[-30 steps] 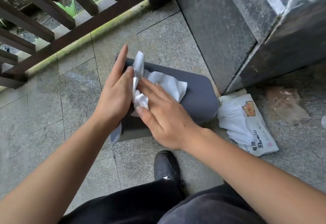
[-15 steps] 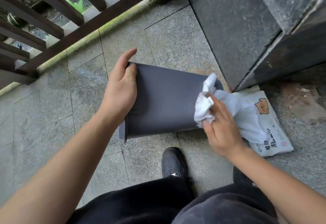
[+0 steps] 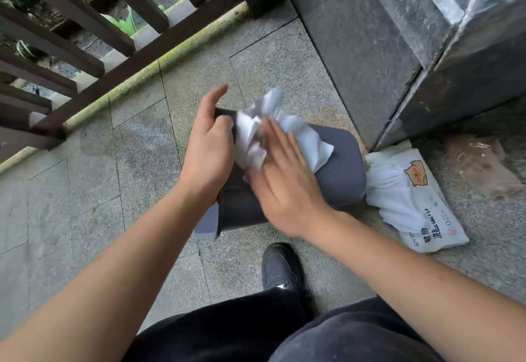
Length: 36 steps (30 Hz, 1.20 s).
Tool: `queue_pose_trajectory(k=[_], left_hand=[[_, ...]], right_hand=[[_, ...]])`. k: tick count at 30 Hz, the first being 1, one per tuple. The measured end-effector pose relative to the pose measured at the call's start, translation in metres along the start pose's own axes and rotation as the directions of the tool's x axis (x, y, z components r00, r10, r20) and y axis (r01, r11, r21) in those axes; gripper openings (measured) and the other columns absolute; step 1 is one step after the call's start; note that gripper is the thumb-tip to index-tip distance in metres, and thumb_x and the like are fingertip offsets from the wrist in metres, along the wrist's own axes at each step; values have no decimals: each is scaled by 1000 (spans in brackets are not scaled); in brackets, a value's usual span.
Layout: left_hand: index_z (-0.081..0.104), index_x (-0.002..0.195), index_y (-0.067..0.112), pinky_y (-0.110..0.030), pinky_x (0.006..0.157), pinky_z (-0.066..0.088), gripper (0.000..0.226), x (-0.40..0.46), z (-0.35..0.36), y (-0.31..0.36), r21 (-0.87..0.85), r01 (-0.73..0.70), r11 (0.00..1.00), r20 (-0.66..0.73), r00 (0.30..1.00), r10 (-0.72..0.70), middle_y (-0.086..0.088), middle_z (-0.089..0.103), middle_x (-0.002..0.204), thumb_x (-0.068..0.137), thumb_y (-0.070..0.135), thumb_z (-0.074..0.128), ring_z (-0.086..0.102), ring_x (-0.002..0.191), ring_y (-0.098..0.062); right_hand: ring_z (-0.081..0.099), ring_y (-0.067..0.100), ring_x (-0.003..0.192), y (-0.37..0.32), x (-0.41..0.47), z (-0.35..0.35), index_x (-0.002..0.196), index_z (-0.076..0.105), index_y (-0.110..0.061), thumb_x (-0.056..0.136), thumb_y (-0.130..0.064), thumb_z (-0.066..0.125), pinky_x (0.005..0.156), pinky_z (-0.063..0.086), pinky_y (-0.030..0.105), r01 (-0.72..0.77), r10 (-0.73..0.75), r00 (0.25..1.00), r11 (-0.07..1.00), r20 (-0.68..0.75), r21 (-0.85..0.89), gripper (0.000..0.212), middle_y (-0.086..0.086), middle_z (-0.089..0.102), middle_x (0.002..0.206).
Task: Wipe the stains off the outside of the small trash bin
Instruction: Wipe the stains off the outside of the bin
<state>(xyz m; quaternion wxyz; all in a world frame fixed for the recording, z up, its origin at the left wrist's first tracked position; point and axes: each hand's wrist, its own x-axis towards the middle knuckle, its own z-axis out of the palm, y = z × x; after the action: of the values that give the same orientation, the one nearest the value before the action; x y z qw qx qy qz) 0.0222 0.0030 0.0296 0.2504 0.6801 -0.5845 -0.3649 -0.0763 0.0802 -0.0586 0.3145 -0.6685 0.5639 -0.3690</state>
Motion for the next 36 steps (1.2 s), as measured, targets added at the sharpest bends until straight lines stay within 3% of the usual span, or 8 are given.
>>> queue_pose_trajectory(k=[3,6,9,13,17,22,28,36], left_hand=[[63,118,39,-19,51,44,54,10,-14,-2,-97,177,979,37,984,-174,1,58,78,79,4,52,57,55,-5],[65,104,51,-30,58,50,46,17,-27,-8,-96,306,947,88,950,-298,9,65,68,77,16,56,62,61,-14],[61,114,53,-35,80,54,34,19,-26,-15,-29,247,969,35,969,-246,22,61,99,92,28,54,64,85,-11],[58,124,42,-22,59,42,35,12,-19,-19,2,109,994,-23,994,-109,11,54,80,98,21,49,50,62,-3],[59,124,44,-34,69,46,37,6,-20,-14,-94,64,993,23,998,-62,4,57,86,96,21,52,53,73,-13],[54,129,52,-42,90,55,61,2,-31,-13,-186,5,983,223,974,37,-6,58,122,82,14,64,64,97,-20],[45,135,51,-56,77,58,83,0,-44,-42,-128,161,979,475,876,-82,-1,58,124,81,-9,65,70,91,-21],[49,139,45,-37,74,60,54,-3,-31,-59,-290,255,922,357,923,-143,18,68,114,96,14,62,69,96,-8]], right_hand=[[4,23,158,6,-31,6,144,51,-11,104,-34,39,127,6,47,264,-251,961,958,118,-109,47,13,14,169],[10,23,157,39,-63,3,152,36,-21,97,-36,45,127,6,45,384,-327,913,889,244,-248,58,4,14,168],[12,18,157,65,-78,-1,151,39,-13,96,-27,43,127,10,43,263,-227,959,936,170,-232,57,2,20,166],[17,17,156,76,-76,-6,158,24,-9,106,-26,30,126,18,44,18,-18,1000,1000,18,-19,56,6,24,167],[16,13,156,82,-63,-14,158,26,-4,105,-26,28,127,17,42,-154,159,986,984,-52,90,57,4,24,167],[9,13,157,84,-54,-18,157,26,-3,105,-18,33,127,7,28,-190,187,978,981,-92,-25,55,6,22,167],[8,16,157,89,-51,-30,156,27,-3,101,-20,29,127,8,31,-152,142,988,972,-68,-181,57,11,20,168],[5,7,156,91,-38,-33,160,19,-14,104,-18,31,128,11,44,-188,165,976,967,-141,-172,57,-2,16,169]])
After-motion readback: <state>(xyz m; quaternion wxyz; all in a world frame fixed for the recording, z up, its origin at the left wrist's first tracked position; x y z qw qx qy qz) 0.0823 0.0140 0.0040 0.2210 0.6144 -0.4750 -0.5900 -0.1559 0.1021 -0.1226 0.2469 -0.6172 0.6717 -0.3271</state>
